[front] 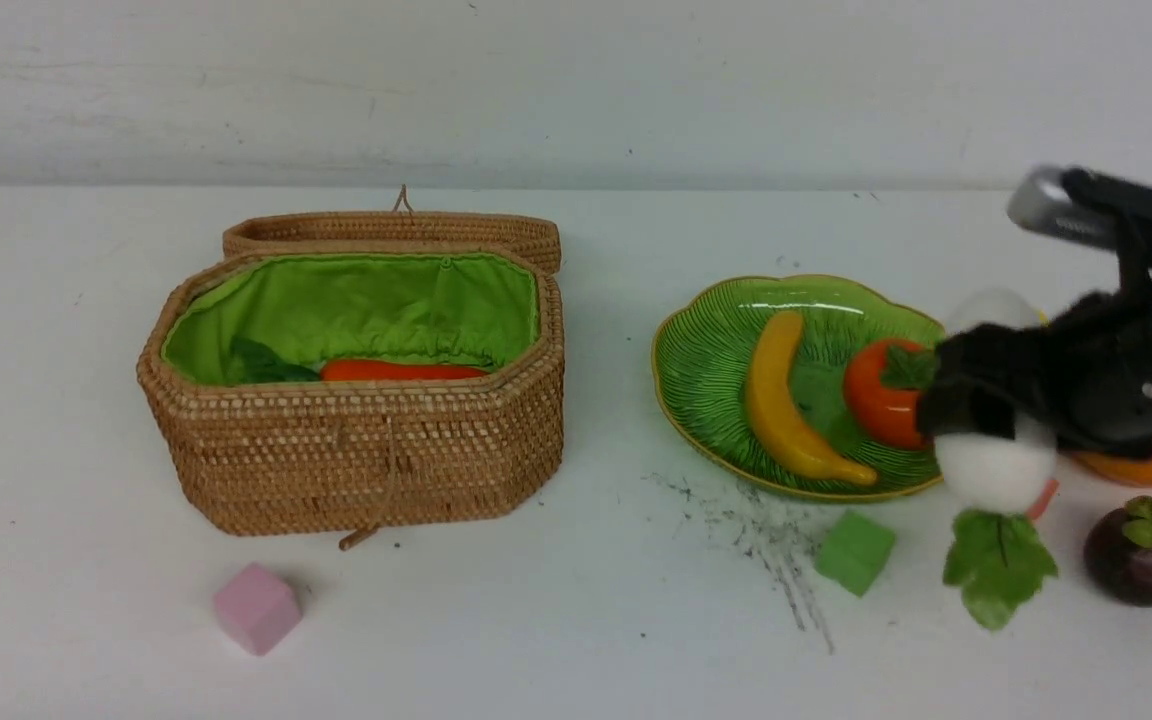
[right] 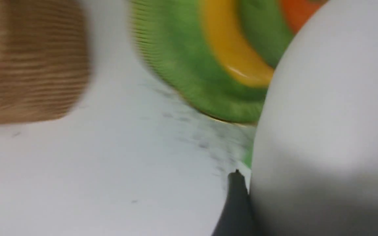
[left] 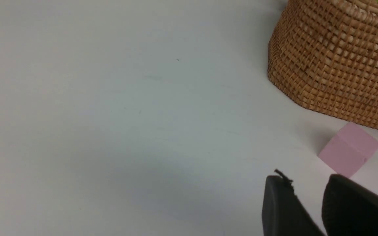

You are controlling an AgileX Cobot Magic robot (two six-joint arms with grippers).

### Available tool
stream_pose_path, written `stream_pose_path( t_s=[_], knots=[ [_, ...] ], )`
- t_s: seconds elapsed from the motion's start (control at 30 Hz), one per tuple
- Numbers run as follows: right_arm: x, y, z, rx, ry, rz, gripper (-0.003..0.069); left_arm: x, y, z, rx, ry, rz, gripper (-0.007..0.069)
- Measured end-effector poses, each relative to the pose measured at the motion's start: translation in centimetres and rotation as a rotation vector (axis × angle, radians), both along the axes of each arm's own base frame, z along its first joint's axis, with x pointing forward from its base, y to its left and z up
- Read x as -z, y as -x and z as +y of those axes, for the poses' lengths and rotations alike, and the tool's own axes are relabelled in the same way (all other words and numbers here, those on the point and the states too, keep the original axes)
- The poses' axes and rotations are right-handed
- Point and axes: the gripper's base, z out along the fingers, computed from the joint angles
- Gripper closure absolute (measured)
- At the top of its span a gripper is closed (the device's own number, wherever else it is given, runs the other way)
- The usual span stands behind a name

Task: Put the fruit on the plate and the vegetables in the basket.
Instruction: Take a daikon with your right arm and place it on the basket on the left.

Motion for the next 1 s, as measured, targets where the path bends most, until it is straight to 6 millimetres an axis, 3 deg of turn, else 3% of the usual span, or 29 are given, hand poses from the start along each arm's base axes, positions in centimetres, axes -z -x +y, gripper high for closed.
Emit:
stream_pose_path(
  t_s=[0.03,0.2,0.53,0.6,0.77,0.9,1.0],
  knots=[
    [-1.4,-0.2,1.3,-0.086,0.002,-0.042,0.0153,0.0,0.0,0.0,0.0,0.0,0.0,0.0429],
    [-4.4,-1.8,6.0,-0.315,0.009,-0.128,0.0153,0.0,0.0,0.0,0.0,0.0,0.0,0.0424],
    [-5.3,-8.1,13.1,-0.47,0.007,-0.229,0.0153,0.0,0.0,0.0,0.0,0.0,0.0,0.0416],
    [-5.8,-9.3,15.3,-0.526,-0.002,-0.287,0.0153,0.0,0.0,0.0,0.0,0.0,0.0,0.0412],
    [-5.2,-11.3,19.5,-0.649,-0.048,-0.412,0.0153,0.0,0.0,0.0,0.0,0.0,0.0,0.0407],
    [-2.9,-12.5,22.6,-0.812,-0.015,-0.563,0.0153,0.0,0.0,0.0,0.0,0.0,0.0,0.0405],
    [-1.2,-12.9,23.6,-0.886,0.007,-0.622,0.0153,0.0,0.0,0.0,0.0,0.0,0.0,0.0403]
  ],
)
